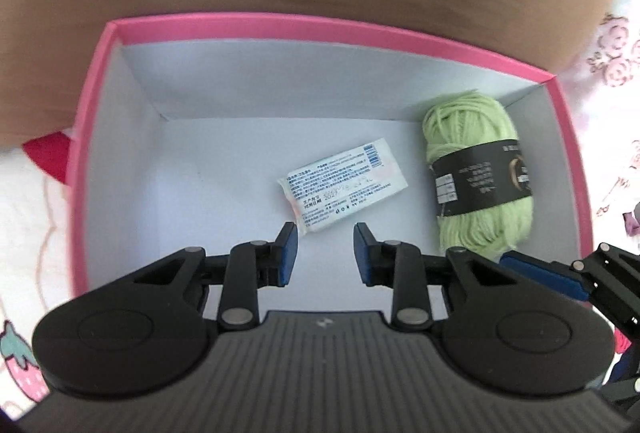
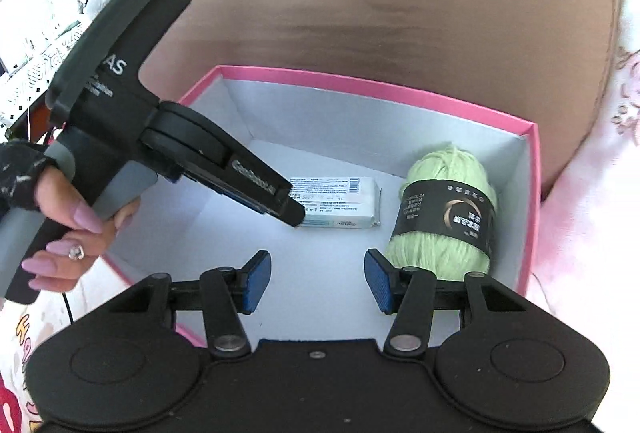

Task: Organize objects
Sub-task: 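Raise the left tool out of the pink box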

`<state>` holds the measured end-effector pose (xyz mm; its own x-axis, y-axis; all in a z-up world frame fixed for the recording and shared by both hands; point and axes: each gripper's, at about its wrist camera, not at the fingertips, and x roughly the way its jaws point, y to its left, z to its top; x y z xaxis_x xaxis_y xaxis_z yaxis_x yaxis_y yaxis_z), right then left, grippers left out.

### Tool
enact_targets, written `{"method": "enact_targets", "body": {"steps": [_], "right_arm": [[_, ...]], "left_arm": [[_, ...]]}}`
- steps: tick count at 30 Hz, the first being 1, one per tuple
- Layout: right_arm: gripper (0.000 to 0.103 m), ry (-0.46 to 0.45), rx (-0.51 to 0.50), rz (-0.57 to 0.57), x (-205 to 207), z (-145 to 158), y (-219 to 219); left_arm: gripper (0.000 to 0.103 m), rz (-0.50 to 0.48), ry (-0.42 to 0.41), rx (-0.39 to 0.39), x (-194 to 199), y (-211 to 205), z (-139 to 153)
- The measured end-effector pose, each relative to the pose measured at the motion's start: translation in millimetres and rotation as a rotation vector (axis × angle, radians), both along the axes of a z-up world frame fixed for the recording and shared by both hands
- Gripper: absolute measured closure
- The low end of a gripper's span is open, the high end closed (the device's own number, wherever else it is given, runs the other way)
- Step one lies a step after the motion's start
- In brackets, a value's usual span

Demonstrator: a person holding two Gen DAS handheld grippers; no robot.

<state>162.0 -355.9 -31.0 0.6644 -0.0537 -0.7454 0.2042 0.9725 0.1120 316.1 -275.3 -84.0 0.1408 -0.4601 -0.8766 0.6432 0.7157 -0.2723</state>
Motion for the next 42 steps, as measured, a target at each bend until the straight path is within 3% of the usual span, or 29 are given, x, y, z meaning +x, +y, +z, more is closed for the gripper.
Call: {"method": "enact_targets", "body": {"steps": [7, 14, 22, 26, 38, 42], "right_arm": [[0.044, 0.001, -0.043, -0.008, -13.8, 10.5, 4.2], [0.042, -0.026, -0.028, -0.024, -28.8, 21.4, 22.6], [0.038, -0.021, -0.050, -0.019, -52.6, 44.9, 45.6], [0.036, -0.017, -0.068, -0.017, -62.1, 56.1, 55.0], [0.029, -0.019, -0.094, -0.003, -83.9, 78.0, 77.7], [0.019, -0.017, -0.092, -0.010, -88.7, 86.0, 83.0]], "left_arm": [[0.070, 0.015, -0.004, -0.047, -12.2, 48.2, 29.3], [0.065, 0.029, 0.017, -0.016, -44.3, 61.6, 35.8], [0.062, 0.017, -0.027, -0.023, -69.1, 110.7, 62.6], [0.060, 0.005, -0.137, 0.001, -84.7, 133.8, 84.5], [0.053, -0.045, -0.126, -0.032, -117.9, 166.8, 123.9], [0.049, -0.052, -0.135, -0.058, -127.5, 177.0, 138.2]]}}
